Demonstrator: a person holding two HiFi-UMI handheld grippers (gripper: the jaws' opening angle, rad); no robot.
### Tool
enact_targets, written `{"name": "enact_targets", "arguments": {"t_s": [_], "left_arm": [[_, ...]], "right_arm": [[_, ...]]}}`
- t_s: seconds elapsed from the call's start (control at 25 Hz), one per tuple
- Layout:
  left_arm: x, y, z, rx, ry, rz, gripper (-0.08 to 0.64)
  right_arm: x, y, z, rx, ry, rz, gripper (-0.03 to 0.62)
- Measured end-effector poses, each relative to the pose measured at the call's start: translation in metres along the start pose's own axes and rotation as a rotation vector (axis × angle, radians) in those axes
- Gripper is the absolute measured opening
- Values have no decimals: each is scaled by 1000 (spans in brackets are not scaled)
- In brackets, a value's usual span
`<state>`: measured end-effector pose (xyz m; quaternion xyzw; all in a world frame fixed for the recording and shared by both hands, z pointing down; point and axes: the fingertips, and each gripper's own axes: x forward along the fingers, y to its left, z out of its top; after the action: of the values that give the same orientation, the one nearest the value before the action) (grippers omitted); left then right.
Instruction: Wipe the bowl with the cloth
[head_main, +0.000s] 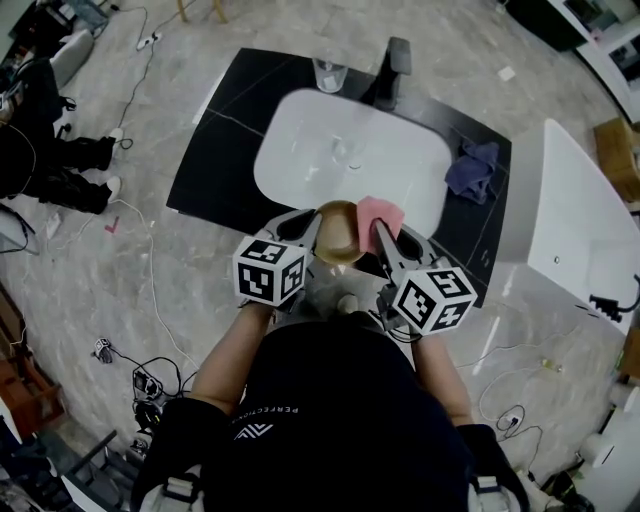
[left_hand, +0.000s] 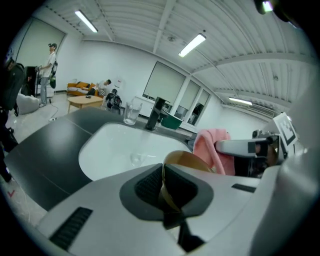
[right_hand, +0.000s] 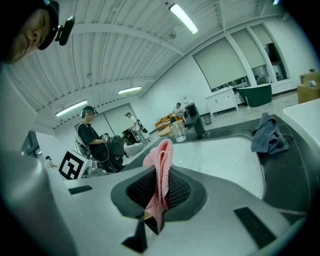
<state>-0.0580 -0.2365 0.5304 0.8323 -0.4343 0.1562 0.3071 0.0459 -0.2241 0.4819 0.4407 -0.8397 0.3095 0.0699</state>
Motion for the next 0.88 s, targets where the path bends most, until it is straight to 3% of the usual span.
{"name": "enact_targets", "arguments": {"t_s": [0.4,0.88], "left_arm": [[-25,6,97,163,-180,75,20],[-59,-29,163,315,-333,120,20]], "right_arm": [[-10,17,74,-92,-160,50,48],[-25,58,124,-165,-283,102,48]]}}
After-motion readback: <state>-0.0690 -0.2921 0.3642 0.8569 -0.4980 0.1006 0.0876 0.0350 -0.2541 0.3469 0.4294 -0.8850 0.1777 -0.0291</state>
